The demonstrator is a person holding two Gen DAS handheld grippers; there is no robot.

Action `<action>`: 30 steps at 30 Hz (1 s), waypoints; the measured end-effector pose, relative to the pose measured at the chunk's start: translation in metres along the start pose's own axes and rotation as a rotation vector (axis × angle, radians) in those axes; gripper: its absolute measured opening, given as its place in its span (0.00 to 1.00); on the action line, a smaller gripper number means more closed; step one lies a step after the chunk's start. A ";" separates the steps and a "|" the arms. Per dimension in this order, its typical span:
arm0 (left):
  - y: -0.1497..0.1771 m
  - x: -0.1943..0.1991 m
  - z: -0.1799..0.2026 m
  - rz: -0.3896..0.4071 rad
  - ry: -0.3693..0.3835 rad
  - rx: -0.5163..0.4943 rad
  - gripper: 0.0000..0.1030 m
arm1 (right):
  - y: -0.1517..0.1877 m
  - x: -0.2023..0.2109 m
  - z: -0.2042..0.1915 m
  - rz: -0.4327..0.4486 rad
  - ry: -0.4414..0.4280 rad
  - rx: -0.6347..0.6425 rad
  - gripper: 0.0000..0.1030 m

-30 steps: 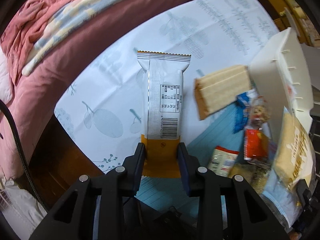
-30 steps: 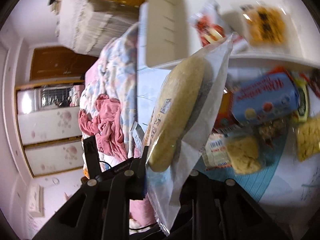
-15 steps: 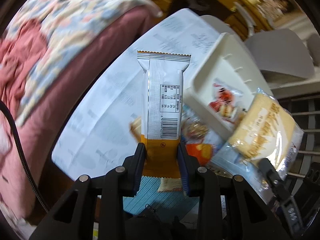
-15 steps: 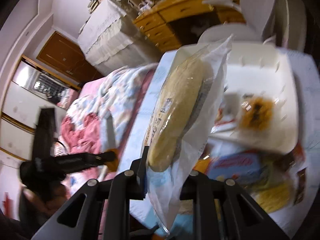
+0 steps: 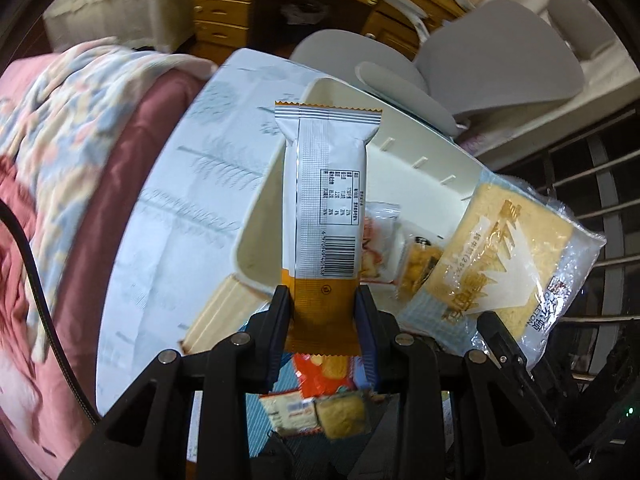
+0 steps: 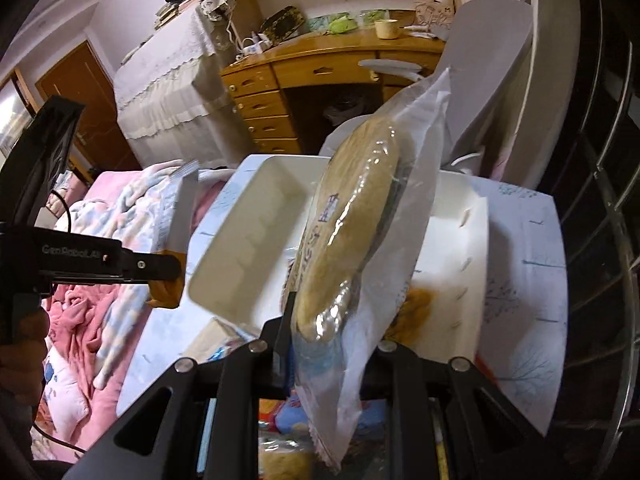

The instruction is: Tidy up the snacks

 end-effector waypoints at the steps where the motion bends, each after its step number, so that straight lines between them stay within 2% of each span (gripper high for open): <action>1: -0.001 -0.005 0.006 -0.005 0.001 -0.009 0.30 | -0.002 -0.002 0.001 0.002 -0.004 -0.011 0.19; 6: -0.005 -0.024 0.029 -0.016 0.011 -0.058 0.30 | -0.001 -0.005 0.016 0.001 0.034 -0.027 0.23; 8: -0.005 -0.029 0.037 -0.014 0.015 -0.077 0.31 | 0.002 -0.004 0.017 -0.001 0.039 -0.040 0.34; 9: -0.003 -0.029 0.038 -0.014 0.015 -0.085 0.31 | 0.003 -0.003 0.020 0.002 0.036 -0.048 0.44; 10: -0.001 -0.030 0.039 -0.015 0.015 -0.091 0.32 | 0.004 -0.002 0.017 0.004 0.039 -0.051 0.49; 13: 0.006 -0.031 0.041 -0.020 0.012 -0.104 0.38 | 0.010 0.002 0.019 -0.002 0.044 -0.059 0.49; 14: 0.008 -0.030 0.040 -0.020 0.007 -0.107 0.46 | 0.012 0.003 0.019 -0.003 0.043 -0.062 0.49; 18: 0.022 -0.021 0.036 -0.004 -0.028 -0.118 0.62 | 0.019 0.015 0.021 -0.001 0.057 -0.072 0.49; 23: 0.044 -0.005 0.026 0.015 -0.034 -0.136 0.70 | 0.034 0.029 0.017 -0.002 0.080 -0.078 0.49; 30: 0.083 0.008 0.007 0.005 -0.053 -0.162 0.72 | 0.064 0.050 0.009 -0.026 0.092 -0.107 0.50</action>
Point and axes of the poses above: each gripper's, at about its wrist camera, not at the fingertips, and x roughly against the way its jaws point, z to its right, y to its underside, the point moved 5 cm from there along -x, roughly the way its jaws point, and after that the axes turned 12 degrees about x, right-handed, at the moved point
